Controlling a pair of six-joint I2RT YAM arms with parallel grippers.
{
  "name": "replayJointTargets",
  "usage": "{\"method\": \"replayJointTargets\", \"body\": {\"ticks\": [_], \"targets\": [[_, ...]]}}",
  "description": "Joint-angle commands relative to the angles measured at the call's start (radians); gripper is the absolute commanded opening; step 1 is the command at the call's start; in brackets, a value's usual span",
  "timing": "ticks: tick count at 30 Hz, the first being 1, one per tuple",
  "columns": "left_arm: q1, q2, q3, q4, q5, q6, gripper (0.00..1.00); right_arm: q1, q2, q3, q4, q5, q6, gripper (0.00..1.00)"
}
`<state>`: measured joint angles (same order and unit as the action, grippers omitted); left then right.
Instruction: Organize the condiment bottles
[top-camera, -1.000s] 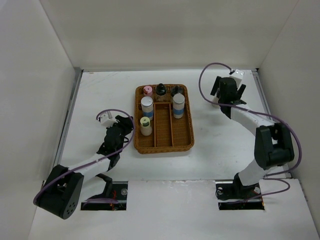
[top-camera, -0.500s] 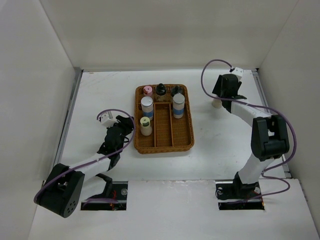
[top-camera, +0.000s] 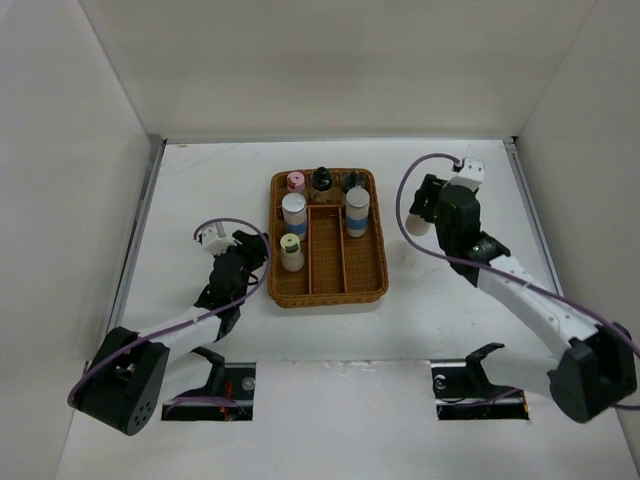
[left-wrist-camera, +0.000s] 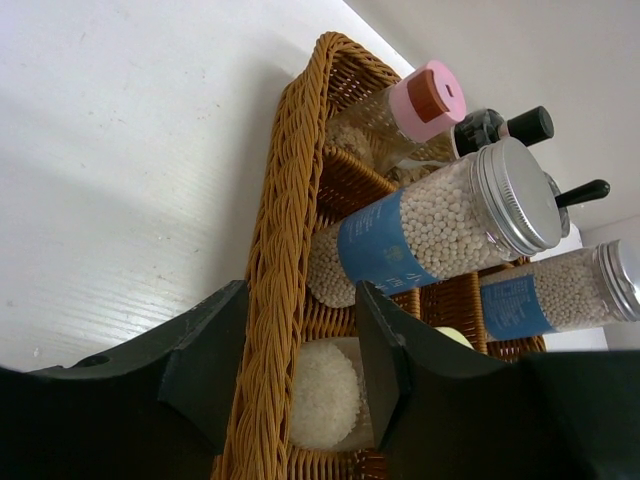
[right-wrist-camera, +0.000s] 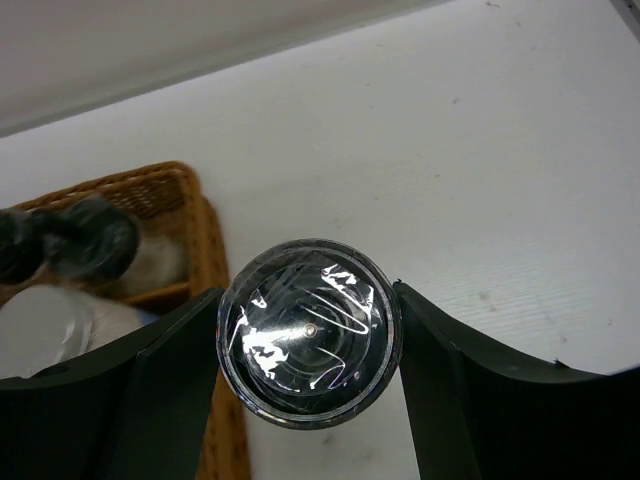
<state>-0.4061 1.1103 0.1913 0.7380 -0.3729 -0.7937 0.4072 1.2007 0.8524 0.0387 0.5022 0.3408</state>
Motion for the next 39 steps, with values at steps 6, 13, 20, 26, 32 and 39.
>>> {"method": "replayJointTargets", "body": {"ticks": [6,13,20,26,32,39], "targets": [[0.011,-0.029,-0.004,0.063,-0.004,-0.006,0.52,0.271,-0.164,-0.01,-0.022,0.05,0.027,0.5],[0.031,-0.067,-0.021,0.054,-0.027,-0.004,0.71,0.403,-0.069,0.031,0.067,-0.005,0.038,0.5],[0.042,-0.073,-0.029,0.052,-0.052,-0.004,1.0,0.408,0.031,0.019,0.125,-0.044,0.052,0.51],[0.043,-0.06,-0.02,0.04,-0.073,0.004,1.0,0.42,0.106,-0.032,0.191,-0.064,0.052,0.53],[0.048,-0.041,-0.007,0.037,-0.07,0.004,1.0,0.423,0.143,-0.065,0.224,-0.047,0.041,0.69],[0.057,-0.069,-0.004,0.018,-0.077,-0.007,1.0,0.437,0.076,-0.088,0.244,-0.034,0.014,1.0]]}}
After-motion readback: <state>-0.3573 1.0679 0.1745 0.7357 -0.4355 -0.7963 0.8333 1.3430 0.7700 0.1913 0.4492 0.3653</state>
